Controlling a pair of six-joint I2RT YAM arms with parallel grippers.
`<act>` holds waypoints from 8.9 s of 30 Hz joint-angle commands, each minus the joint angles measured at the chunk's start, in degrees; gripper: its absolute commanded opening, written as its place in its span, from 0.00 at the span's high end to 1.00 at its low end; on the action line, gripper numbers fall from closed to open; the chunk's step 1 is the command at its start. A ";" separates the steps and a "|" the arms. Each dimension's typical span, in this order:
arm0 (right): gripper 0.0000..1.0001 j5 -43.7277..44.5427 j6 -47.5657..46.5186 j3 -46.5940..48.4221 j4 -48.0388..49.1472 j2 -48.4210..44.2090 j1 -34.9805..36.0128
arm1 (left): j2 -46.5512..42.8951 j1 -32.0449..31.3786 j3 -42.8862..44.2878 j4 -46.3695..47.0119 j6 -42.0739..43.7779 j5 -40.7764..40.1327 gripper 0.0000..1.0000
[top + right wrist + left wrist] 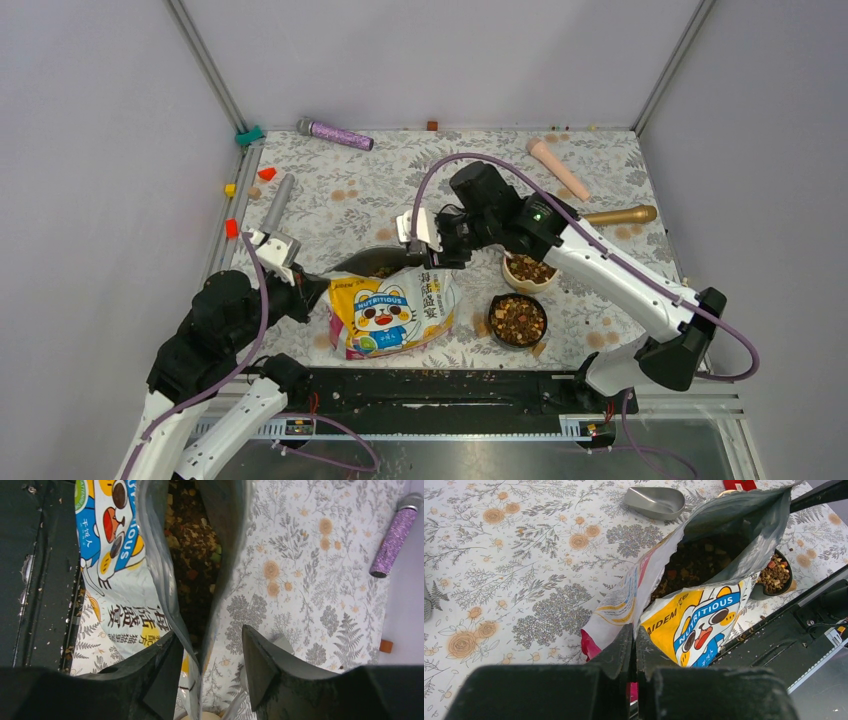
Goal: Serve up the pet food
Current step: Close the pet food bag at the center of the board.
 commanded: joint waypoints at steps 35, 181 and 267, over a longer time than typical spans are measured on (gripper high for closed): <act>1.00 2.60 18.33 1.60 1.72 -7.82 4.19 | 25.05 0.16 15.79 5.60 11.89 28.85 0.05; 0.61 -8.21 18.54 11.73 4.83 11.61 8.90 | 9.53 -10.11 10.17 2.52 10.14 9.08 1.00; 0.68 -16.14 27.79 20.33 6.07 19.92 13.71 | 1.91 -5.88 5.26 -0.78 3.45 5.80 1.00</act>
